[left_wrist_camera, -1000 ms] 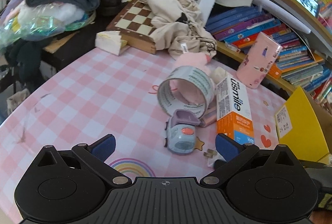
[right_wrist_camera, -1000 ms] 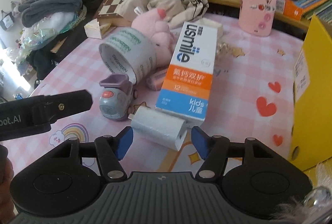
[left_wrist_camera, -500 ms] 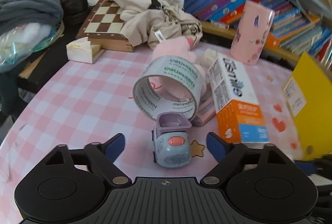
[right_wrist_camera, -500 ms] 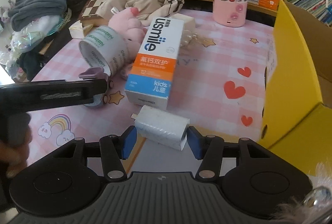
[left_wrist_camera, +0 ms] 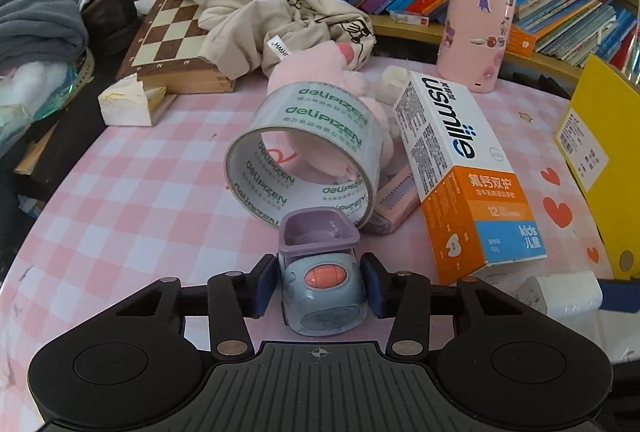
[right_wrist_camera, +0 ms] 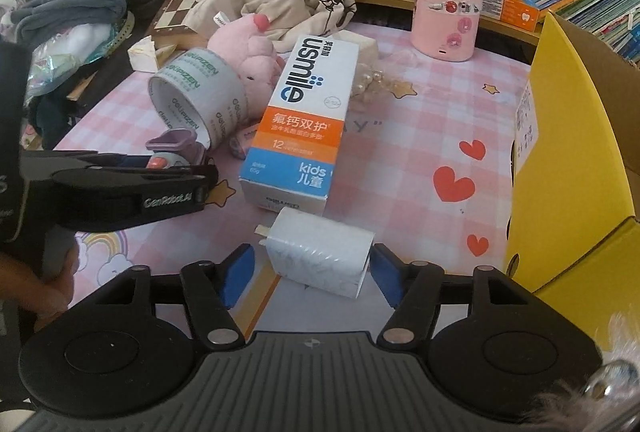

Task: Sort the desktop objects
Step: 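Grasp the grey toy car with the left tool while the right tool holds the charger, then carry the toy car and charger over the yellow cardboard box with both tools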

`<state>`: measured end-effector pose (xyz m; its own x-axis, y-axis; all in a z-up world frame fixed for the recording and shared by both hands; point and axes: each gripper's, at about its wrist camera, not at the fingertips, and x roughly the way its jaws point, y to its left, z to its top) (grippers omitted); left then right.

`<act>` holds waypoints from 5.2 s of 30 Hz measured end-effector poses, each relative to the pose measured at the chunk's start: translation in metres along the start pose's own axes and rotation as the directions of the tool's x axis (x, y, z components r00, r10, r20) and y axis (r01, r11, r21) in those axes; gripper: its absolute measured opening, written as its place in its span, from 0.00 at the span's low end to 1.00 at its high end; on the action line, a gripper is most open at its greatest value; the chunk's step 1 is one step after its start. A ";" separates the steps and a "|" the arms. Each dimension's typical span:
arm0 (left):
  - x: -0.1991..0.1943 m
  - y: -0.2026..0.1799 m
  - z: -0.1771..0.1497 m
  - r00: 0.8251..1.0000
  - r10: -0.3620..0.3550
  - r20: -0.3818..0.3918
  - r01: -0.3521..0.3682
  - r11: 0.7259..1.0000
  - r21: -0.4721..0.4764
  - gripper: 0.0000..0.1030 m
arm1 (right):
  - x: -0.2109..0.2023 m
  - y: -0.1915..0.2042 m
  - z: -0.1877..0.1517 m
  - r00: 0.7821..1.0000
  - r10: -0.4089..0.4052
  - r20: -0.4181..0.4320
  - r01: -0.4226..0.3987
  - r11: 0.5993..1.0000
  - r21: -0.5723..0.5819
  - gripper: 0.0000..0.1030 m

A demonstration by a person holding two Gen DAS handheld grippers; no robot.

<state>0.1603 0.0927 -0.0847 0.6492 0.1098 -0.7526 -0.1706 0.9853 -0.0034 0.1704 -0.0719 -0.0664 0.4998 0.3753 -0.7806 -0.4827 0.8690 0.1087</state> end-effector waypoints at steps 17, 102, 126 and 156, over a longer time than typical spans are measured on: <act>-0.057 0.015 -0.011 0.989 -0.144 0.022 0.146 0.982 -0.124 0.41 | -0.028 0.006 -0.008 0.999 0.030 0.037 -0.030 0.999 -0.013 0.49; -0.159 -0.100 -0.056 0.839 -0.543 0.031 0.529 0.829 0.178 0.41 | -0.183 -0.050 -0.140 0.952 -0.297 0.072 0.258 0.907 0.333 0.49; -0.150 -0.172 -0.041 0.816 -0.578 -0.009 0.563 0.792 0.236 0.41 | -0.191 -0.121 -0.142 0.947 -0.321 0.034 0.284 0.880 0.381 0.49; -0.121 -0.259 0.065 0.860 -0.489 0.144 0.442 0.856 0.269 0.41 | -0.173 -0.228 -0.023 0.949 -0.198 0.245 0.190 0.980 0.055 0.49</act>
<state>0.1737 -0.1678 0.0502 0.7488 -0.3687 -0.5508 0.3403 0.9270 -0.1579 0.1773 -0.3426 0.0294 0.7460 0.2635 -0.6116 -0.3387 0.9409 -0.0078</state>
